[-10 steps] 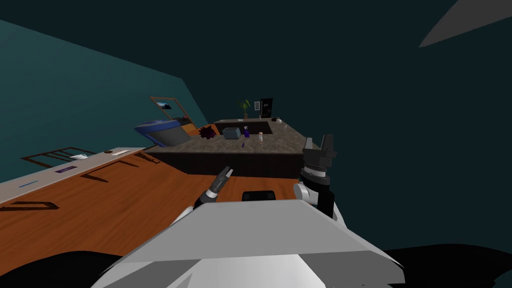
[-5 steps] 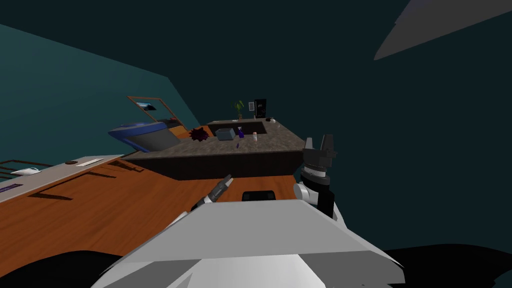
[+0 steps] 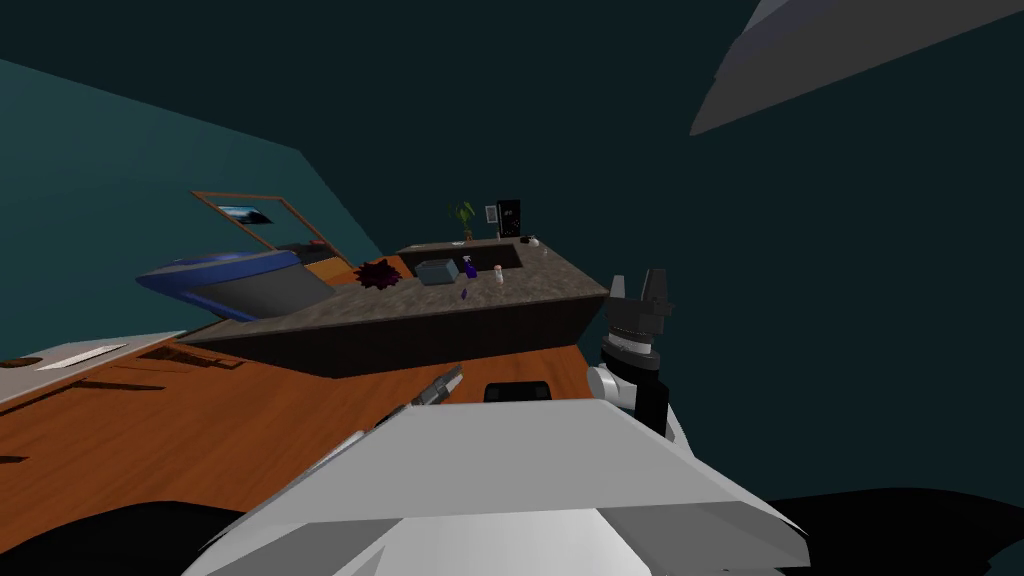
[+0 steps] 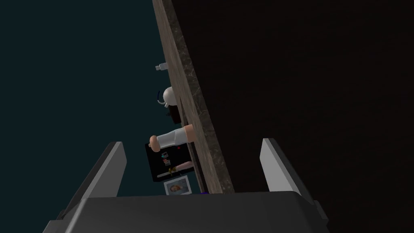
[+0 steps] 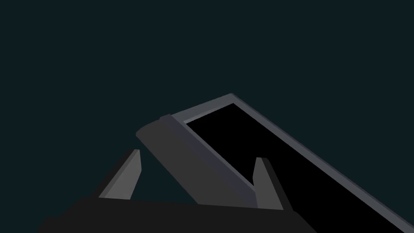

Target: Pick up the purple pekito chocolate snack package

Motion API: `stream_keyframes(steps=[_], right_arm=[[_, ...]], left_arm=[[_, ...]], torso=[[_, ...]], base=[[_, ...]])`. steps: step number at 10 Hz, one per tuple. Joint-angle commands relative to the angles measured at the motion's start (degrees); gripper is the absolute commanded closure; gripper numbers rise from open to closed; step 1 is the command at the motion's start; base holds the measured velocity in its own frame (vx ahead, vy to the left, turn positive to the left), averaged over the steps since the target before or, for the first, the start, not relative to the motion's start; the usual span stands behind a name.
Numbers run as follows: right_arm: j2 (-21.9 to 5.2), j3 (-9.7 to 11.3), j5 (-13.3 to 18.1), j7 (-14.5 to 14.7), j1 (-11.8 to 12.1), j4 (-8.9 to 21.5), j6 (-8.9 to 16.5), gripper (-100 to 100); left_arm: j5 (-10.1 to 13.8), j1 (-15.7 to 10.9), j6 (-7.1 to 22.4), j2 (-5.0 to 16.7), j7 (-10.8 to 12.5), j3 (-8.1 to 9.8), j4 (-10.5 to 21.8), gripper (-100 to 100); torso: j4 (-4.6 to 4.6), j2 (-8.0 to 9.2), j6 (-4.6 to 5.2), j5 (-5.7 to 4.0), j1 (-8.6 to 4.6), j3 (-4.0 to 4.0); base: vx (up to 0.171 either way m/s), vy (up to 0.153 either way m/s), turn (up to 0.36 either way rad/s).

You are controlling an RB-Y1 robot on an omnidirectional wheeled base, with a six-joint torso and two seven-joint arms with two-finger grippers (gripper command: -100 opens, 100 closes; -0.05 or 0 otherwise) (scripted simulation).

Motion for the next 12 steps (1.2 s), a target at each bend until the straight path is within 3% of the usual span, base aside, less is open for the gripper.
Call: stream_keyframes(steps=[1,2,3,4,5,7,8,9,10,11,12], right_arm=[[0.0,0.0,0.0,0.0,0.0,0.0,0.0,0],[0.0,0.0,0.0,0.0,0.0,0.0,0.0,0],[0.0,0.0,0.0,0.0,0.0,0.0,0.0,0],[0.0,0.0,0.0,0.0,0.0,0.0,0.0,0],[0.0,0.0,0.0,0.0,0.0,0.0,0.0,0],[0.0,0.0,0.0,0.0,0.0,0.0,0.0,0],[0.0,0.0,0.0,0.0,0.0,0.0,0.0,0],[0.0,0.0,0.0,0.0,0.0,0.0,0.0,0],[0.0,0.0,0.0,0.0,0.0,0.0,0.0,0],[0.0,0.0,0.0,0.0,0.0,0.0,0.0,0],[0.0,0.0,0.0,0.0,0.0,0.0,0.0,0]], left_arm=[[-1.3,-0.1,-0.9,2.9,2.9,-1.38,2.9,-100],[-1.3,-0.1,-0.9,4.7,3.3,-1.38,3.4,-100],[-2.7,-0.4,-1.3,6.5,5.7,-2.85,5.9,-100],[-2.7,-0.4,-1.3,8.5,6.0,-2.85,6.2,-100],[-3.9,-0.8,-1.6,10.1,8.5,-4.34,8.6,-100],[-3.9,-0.8,-1.6,12.2,8.6,-4.34,9.1,-100],[-5.2,-1.3,-1.9,14.5,11.3,-5.85,11.9,-100],[-5.2,-1.3,-1.9,15.6,11.3,-5.85,12.0,-100],[-6.4,-1.9,-2.2,17.5,13.8,-7.37,14.5,-100],[-6.4,-1.9,-2.2,18.9,13.9,-7.37,14.9,-100],[-7.5,-2.6,-2.4,20.5,16.5,-8.89,17.1,-100]], torso=[[0.00,0.00,0.00,0.00,0.00,0.00],[-0.01,-0.04,0.04,0.00,-0.03,-0.02],[-0.01,-0.03,-0.01,0.00,0.01,-0.02],[-0.01,-0.04,0.03,0.00,-0.02,-0.03],[-0.01,-0.05,-0.02,0.00,0.01,-0.03],[-0.02,-0.10,-0.03,0.01,0.05,-0.06],[-0.01,-0.03,-0.04,0.02,0.09,-0.02],[-0.01,-0.06,0.04,0.01,0.05,-0.04],[-0.02,-0.08,-0.02,0.02,0.07,-0.05],[-0.03,-0.14,0.03,0.01,0.05,-0.08],[-0.03,-0.13,-0.02,0.02,0.08,-0.08]], base=[[0.018,-0.059,-0.286],[0.012,-0.042,-0.124],[0.019,-0.056,-0.262],[0.022,-0.042,-0.150],[0.037,-0.045,-0.305],[0.024,-0.021,-0.044],[0.027,-0.035,-0.262],[0.031,-0.026,-0.174],[0.048,-0.034,-0.256],[0.044,-0.020,-0.185],[0.056,-0.019,-0.288]])
